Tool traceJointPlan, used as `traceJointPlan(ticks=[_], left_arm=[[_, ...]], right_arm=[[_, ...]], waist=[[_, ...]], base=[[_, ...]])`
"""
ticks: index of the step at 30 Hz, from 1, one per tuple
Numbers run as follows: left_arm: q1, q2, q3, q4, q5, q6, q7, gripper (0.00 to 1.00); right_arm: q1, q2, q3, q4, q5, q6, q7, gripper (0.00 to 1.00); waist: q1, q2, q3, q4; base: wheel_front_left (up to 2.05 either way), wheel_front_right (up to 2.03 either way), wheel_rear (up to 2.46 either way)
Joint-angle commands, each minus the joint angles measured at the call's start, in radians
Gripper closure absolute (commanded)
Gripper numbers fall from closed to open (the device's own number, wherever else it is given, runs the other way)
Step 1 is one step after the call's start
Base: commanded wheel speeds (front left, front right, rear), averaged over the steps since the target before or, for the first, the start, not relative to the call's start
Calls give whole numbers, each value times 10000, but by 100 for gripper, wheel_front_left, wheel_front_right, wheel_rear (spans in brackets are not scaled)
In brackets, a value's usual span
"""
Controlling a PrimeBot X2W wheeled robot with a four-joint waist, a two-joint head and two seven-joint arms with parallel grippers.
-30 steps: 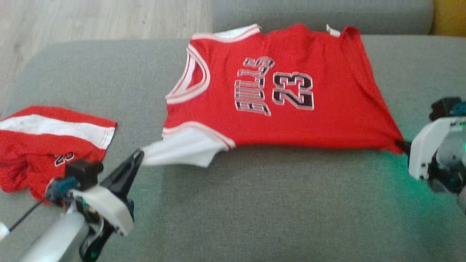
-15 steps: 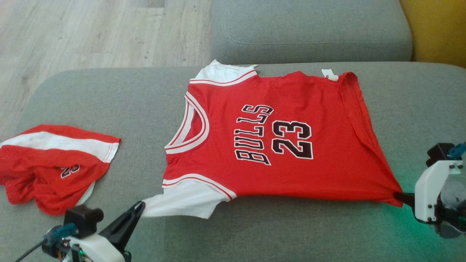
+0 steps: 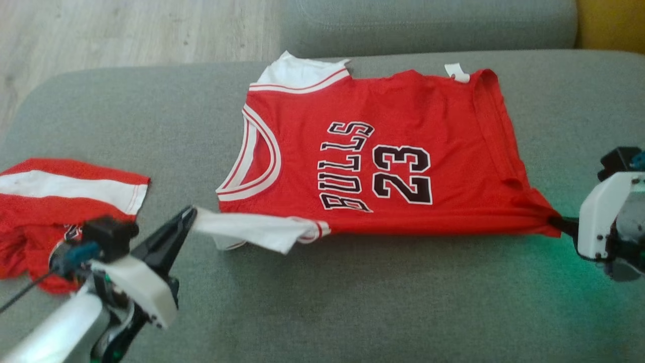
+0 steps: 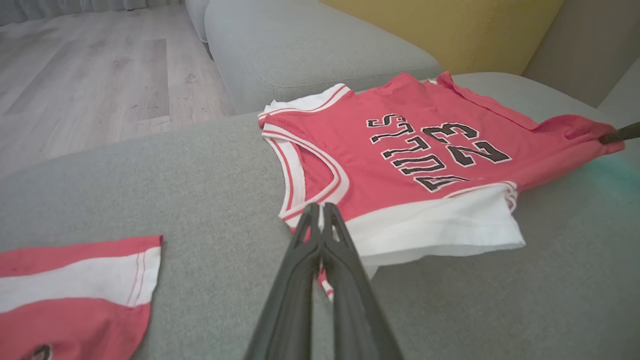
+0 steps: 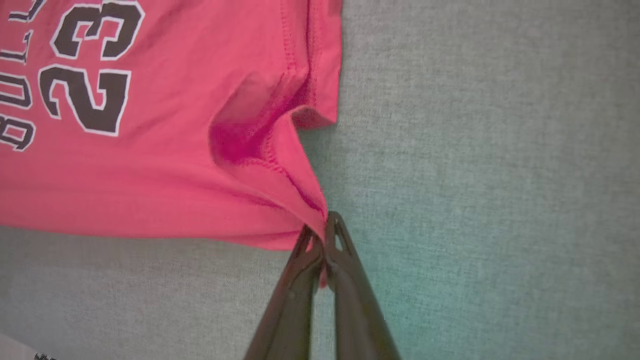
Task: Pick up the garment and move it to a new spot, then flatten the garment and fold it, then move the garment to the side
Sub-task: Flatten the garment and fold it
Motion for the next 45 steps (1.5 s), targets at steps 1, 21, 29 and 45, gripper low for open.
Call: traceJointPlan(ticks=[1,21,29,45], left_arm=[[-878,233,548,6,129,-60,-13,100],[-4541,-886,-830,3390,1477,-905,-252,100],[-5494,-1223,-1658,4312,1454,-931,-428,100],[-6952,-2491,-1421,6583,682,-845,-2365,0]], right_arm=[[-315,-159,-190,-37,-217,65,131,100],[-2108,1268,-1119,633,-1979,65,614,100],[-2385,1485,-1061,730,-2237,65,707,100],[-3296,1669,-1459,979,-2959,65,-2152,0]], waist=[[-1,-1,240,-50],[-1,-1,1676,-235],[-1,-1,1902,-335],[-1,-1,2185,-14]], base=[[0,0,0],[0,0,0],[0,0,0],[0,0,0]])
